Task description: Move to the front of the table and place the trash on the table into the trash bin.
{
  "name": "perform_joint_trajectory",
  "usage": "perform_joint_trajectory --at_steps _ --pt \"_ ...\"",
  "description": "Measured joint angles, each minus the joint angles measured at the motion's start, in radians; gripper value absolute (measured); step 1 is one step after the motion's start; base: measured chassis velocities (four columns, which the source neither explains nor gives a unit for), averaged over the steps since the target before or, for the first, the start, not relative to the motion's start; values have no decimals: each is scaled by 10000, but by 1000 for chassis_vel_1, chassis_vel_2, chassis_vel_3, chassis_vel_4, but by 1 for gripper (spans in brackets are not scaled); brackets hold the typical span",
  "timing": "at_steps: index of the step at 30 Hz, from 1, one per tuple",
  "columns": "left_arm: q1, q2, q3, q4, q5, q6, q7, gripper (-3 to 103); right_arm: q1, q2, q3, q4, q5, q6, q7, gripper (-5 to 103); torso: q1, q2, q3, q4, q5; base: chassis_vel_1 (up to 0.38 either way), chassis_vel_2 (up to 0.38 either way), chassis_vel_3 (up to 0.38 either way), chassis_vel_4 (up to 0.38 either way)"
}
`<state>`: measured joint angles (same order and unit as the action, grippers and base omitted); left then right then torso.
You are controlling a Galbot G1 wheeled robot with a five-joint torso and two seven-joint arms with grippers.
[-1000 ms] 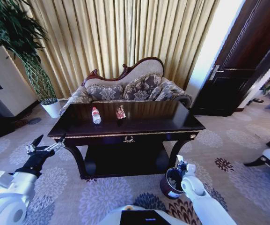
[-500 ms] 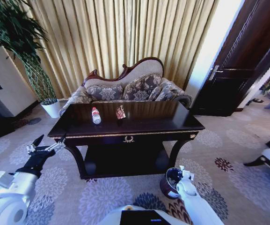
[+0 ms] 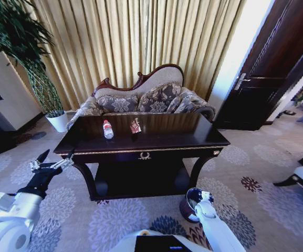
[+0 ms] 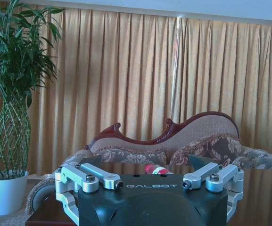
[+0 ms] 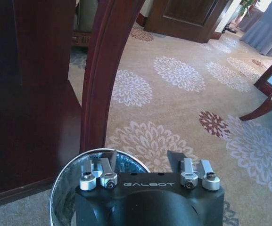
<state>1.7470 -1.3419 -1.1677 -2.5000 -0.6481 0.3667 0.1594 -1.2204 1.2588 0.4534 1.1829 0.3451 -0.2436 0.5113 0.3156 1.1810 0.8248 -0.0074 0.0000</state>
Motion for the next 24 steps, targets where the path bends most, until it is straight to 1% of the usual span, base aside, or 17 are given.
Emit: perform_joint_trajectory --at_steps 3,4,6,7,9,13,24 --pt "13 6 -4 0 1 0 17 100 -54 -10 -1 70 31 -12 0 77 0 0 0 0 -1 0 0 0 0" --pt "13 6 -4 0 1 0 17 100 -54 -10 -1 70 31 -12 0 77 0 0 0 0 -1 0 0 0 0" --pt "9 13 -5 0 1 0 23 100 -85 -9 3 110 42 -14 0 88 0 1 0 0 0 0 0 0 0" --pt "9 13 -5 0 1 0 23 100 -85 -9 3 110 42 -14 0 88 0 1 0 0 0 0 0 0 0" --pt "1 21 -5 0 1 0 40 100 -106 -9 11 151 52 -16 1 97 0 1 0 -1 0 0 0 0 0" --pt "-8 19 1 0 7 0 137 100 -122 -12 14 216 64 -19 3 100 0 1 0 0 0 0 0 0 0" --pt "10 9 19 9 19 4 190 100 -196 24 63 299 104 -33 3 100 0 1 -1 0 0 0 0 0 0"
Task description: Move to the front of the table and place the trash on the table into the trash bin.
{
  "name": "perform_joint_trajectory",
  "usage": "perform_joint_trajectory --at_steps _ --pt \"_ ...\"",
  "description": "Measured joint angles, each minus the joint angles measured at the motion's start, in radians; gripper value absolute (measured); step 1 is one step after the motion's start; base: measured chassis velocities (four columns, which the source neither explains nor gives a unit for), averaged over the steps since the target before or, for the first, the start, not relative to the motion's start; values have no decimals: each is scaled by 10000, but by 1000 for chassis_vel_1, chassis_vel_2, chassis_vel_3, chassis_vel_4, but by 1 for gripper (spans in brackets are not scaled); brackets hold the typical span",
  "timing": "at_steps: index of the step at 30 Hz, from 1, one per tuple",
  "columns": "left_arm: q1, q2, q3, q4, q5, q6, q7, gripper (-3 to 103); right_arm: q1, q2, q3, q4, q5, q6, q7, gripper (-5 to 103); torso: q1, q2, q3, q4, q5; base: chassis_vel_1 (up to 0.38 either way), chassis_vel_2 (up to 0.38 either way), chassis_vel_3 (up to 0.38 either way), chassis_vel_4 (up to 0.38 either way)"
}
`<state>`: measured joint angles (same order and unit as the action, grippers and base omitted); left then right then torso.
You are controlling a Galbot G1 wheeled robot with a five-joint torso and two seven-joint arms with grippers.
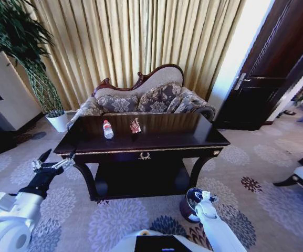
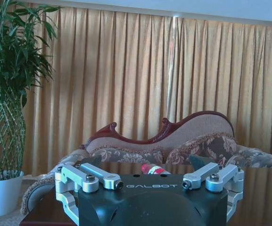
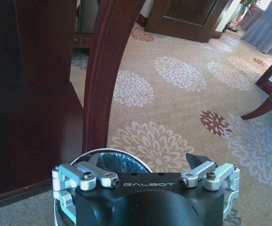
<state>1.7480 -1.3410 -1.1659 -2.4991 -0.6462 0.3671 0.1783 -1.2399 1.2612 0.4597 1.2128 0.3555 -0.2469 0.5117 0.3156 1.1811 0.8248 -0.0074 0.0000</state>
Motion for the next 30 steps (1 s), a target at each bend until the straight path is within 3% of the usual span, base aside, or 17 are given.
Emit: perform_joint_trajectory --at_steps 8,9,15,18,30 --pt "-43 -12 0 42 2 -1 0 100 -385 -327 13 1420 765 154 -154 100 0 0 0 0 0 0 0 0 0" --pt "-43 -35 1 41 0 -3 -4 100 -548 -472 31 2279 1146 284 -242 100 0 0 1 1 0 0 0 0 0" --pt "5 -22 -30 11 -16 -95 -41 100 -1175 -949 94 4645 1274 673 -642 100 0 0 0 -3 2 0 0 0 0" --pt "-69 -12 -47 1 -40 -153 -228 100 -1950 -1324 94 7042 1510 775 -943 100 -1 0 0 0 -1 0 0 0 0" --pt "-133 -85 -47 -8 -53 -102 -288 100 -3677 -2208 452 11585 1736 531 -1004 100 -2 1 -1 0 -2 0 0 0 0"
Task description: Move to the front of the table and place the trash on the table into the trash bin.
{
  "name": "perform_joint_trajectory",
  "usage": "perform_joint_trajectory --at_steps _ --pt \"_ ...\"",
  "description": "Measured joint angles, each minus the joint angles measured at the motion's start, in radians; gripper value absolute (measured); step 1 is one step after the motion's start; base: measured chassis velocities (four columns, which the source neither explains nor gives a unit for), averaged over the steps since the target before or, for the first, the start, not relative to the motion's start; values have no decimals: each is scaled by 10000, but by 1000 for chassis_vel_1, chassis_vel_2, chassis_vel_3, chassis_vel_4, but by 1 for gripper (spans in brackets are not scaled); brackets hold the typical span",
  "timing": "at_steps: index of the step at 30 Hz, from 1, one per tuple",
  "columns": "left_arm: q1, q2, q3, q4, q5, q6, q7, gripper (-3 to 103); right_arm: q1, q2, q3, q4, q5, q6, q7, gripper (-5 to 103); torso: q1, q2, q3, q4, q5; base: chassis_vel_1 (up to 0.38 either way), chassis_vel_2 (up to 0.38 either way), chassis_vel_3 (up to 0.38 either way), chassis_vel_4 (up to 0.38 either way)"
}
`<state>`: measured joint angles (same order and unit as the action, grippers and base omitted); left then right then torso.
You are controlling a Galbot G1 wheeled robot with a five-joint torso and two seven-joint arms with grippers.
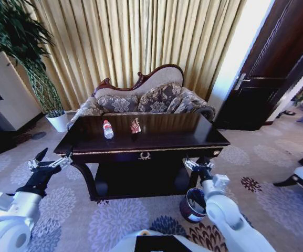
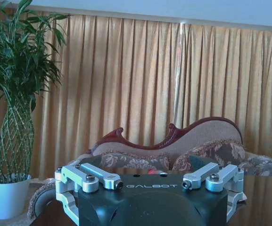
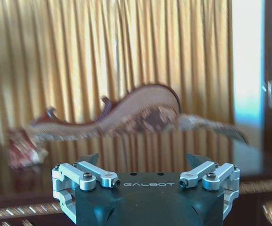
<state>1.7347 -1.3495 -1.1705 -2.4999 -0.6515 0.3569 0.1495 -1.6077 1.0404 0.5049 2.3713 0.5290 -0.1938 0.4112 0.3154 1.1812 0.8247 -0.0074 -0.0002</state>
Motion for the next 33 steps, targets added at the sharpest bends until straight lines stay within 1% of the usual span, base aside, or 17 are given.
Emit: perform_joint_trajectory --at_steps 1,2,5,7,11,12,20,33 --pt "0 0 0 0 0 0 0 100 0 0 0 0 0 0 0 100 0 0 0 0 0 0 0 0 0" --pt "-1 3 -2 0 -1 0 -3 100 -187 -97 85 450 -8 -55 17 100 0 0 0 -1 0 0 0 0 0" --pt "-1 8 -3 0 -3 -1 -8 100 -366 -161 137 886 -20 -143 31 100 0 0 0 -1 0 0 0 0 0" --pt "12 26 -20 0 -3 -1 -23 100 -480 -155 140 1185 -8 -365 35 100 0 0 0 0 1 0 0 0 0" --pt "18 64 -33 -1 -3 19 -108 100 -491 -111 125 1226 2 -510 42 100 0 0 1 0 3 0 0 0 0" --pt "15 76 -40 -1 -2 100 -178 100 -384 -102 115 1114 23 -542 64 100 0 0 0 0 2 0 0 0 0" --pt "41 46 -37 -1 8 184 -185 100 -193 -168 79 991 176 -544 74 100 -1 0 0 0 2 -41 36 38 -40" --pt "81 5 -20 -1 44 205 -185 100 -195 -153 -39 975 178 -545 75 100 9 -3 4 0 1 -184 185 178 -179"
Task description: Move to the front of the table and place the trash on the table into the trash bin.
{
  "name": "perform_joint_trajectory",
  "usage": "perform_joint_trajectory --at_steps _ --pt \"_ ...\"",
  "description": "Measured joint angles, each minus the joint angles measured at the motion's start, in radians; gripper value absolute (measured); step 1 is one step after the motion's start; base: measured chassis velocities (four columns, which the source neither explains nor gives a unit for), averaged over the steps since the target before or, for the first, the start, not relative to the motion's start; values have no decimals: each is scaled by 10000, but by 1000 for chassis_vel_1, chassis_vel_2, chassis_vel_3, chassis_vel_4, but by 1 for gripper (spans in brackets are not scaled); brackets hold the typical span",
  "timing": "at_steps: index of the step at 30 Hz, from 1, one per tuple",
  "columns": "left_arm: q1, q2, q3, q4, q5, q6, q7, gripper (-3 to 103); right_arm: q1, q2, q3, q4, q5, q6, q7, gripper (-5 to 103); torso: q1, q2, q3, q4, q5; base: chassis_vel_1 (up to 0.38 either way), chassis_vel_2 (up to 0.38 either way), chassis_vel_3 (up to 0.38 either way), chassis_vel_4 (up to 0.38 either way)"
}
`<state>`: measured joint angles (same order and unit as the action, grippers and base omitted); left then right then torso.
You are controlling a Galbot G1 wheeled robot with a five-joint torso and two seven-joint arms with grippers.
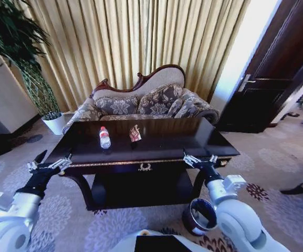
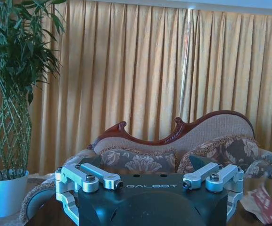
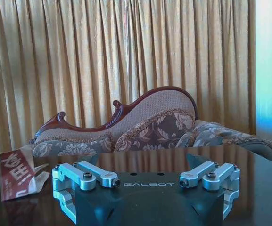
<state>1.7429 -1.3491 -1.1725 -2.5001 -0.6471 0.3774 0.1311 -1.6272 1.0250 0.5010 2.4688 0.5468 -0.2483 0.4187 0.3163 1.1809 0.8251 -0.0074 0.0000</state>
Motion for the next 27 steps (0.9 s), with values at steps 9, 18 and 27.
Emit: perform_joint_trajectory --at_steps 9,18,27 --pt "114 -64 -2 0 4 2 0 100 -64 -176 -228 69 71 4 0 100 0 -2 0 -3 1 -98 103 103 -104" --pt "341 -258 -76 0 16 -184 0 100 866 -1541 -699 -73 1858 -38 -60 100 -14 5 -6 0 2 0 0 0 0" --pt "332 -523 -26 0 265 -221 10 100 2785 -3095 -1411 -714 3591 -131 -566 100 -6 2 -3 -1 -1 0 0 0 0"
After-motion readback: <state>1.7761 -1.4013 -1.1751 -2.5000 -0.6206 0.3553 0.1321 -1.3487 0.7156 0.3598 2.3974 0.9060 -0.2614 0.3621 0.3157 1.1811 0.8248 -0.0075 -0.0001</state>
